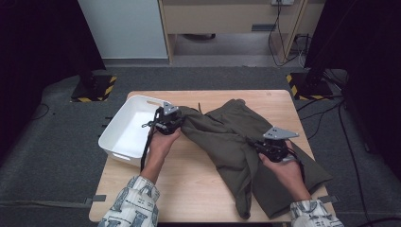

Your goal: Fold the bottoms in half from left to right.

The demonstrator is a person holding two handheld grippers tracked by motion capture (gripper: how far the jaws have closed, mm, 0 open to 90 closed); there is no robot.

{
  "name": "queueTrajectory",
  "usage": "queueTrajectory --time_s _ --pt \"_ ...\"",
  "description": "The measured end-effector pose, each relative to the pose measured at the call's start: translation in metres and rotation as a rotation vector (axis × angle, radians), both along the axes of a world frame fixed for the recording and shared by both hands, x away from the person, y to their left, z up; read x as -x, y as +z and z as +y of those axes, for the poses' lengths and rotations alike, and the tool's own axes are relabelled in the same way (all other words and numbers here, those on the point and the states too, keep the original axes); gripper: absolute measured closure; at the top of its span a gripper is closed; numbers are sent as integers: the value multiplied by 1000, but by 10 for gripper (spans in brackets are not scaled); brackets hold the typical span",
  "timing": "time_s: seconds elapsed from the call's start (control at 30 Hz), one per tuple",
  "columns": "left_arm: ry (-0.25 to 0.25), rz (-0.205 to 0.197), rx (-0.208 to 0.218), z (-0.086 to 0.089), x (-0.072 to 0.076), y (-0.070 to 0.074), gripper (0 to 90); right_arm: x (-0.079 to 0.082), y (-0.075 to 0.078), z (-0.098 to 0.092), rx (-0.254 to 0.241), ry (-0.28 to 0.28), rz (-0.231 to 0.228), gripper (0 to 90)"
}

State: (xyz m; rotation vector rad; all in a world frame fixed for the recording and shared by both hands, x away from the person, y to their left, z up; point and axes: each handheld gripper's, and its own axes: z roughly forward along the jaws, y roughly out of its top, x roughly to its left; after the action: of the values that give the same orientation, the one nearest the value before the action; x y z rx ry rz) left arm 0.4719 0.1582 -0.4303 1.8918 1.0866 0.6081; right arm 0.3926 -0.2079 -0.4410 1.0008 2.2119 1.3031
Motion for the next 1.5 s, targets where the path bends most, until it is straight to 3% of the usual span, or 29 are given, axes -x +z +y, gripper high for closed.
queueTrajectory --time_s 0.3,0.5,0.73,1.07,1.23,1.4,1.5 --pt "-16 -21 2 18 22 14 868 18 7 19 -22 78 -12 886" --pt "-13 -37 3 32 33 27 868 34 21 31 -62 110 -34 887" --pt "-2 -38 -10 42 31 40 868 35 48 29 -101 112 -70 888" --pt "8 -12 -7 46 16 44 869 7 65 23 -113 57 -78 891" --pt "8 -19 1 56 22 50 869 18 71 36 -74 85 -89 890" --pt "12 -26 -16 63 33 67 869 35 86 44 -111 124 -111 890" --pt "-5 -14 -35 57 27 76 868 39 97 39 -130 123 -129 890"
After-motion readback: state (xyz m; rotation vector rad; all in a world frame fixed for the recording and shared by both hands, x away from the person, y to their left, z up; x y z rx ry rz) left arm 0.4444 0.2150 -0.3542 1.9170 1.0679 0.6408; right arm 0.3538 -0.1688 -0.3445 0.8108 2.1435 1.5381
